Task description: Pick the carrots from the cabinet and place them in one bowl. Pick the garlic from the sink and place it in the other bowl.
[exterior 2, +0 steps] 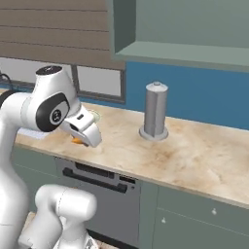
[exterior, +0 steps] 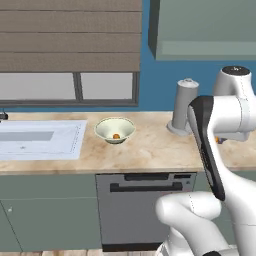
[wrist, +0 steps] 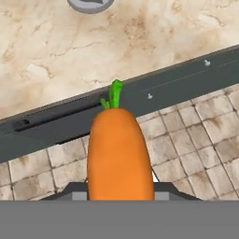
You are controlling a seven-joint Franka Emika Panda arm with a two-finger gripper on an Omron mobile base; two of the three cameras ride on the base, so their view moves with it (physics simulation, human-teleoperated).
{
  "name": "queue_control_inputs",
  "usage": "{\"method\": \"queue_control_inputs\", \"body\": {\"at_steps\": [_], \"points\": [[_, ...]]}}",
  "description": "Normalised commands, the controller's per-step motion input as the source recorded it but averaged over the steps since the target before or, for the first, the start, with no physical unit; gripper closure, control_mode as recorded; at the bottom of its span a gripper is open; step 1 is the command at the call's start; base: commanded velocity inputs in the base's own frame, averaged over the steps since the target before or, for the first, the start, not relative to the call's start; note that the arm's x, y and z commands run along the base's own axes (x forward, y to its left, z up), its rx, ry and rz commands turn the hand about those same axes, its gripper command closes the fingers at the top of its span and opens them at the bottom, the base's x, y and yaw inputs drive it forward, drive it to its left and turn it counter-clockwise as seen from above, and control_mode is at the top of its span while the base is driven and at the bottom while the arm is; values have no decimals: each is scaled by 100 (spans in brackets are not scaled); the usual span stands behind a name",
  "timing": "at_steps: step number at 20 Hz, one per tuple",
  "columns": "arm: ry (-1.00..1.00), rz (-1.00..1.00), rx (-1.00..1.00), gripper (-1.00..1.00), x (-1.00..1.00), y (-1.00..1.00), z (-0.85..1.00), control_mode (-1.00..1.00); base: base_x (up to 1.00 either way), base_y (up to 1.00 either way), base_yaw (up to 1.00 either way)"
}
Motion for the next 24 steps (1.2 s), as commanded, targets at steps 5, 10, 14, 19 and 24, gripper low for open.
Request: {"method": "queue_control_inputs", "body": {"at_steps": [5,10,14,19,24], "points": [[0,0,0,100,0,0,0,100,25,100,2],[0,0,0,100,0,0,0,100,86,61,0],[0,0,0,100,0,0,0,100,100,-6,0],[0,0,0,100,0,0,0,100,94,-7,0],[0,0,0,100,26,0,-1,-100,8,0,0]]}}
